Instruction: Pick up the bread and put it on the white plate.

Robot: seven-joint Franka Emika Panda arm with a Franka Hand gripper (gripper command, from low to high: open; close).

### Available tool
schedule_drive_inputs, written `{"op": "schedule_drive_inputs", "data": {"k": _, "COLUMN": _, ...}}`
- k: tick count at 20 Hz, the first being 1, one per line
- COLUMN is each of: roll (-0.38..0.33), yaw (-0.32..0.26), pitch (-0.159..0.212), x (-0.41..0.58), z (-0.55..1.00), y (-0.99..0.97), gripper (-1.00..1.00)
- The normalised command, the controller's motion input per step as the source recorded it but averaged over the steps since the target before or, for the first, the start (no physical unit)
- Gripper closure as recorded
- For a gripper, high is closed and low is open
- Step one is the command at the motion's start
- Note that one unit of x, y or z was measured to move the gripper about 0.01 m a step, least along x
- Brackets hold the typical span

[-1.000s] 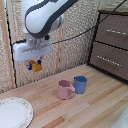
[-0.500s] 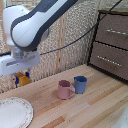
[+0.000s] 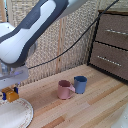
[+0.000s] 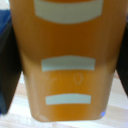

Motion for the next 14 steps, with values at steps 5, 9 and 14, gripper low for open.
{"op": "schedule_drive_inputs", "data": {"k": 5, "roll": -0.099, "yaw": 0.058, "pitch": 0.0, "x": 0.329, "z": -0.49, "y": 0.29, "gripper": 1.0}}
{"op": "schedule_drive_inputs", "data": {"k": 9, "roll": -0.213, "yaw": 0.082, "pitch": -0.033, "x": 0.376, "z": -0.23, "y": 0.06, "gripper": 1.0}}
{"op": "schedule_drive_inputs", "data": {"k": 14, "roll": -0.225, "yaw": 0.073, "pitch": -0.104, "x": 0.449, "z": -0.01, "y": 0.08, "gripper": -1.0}}
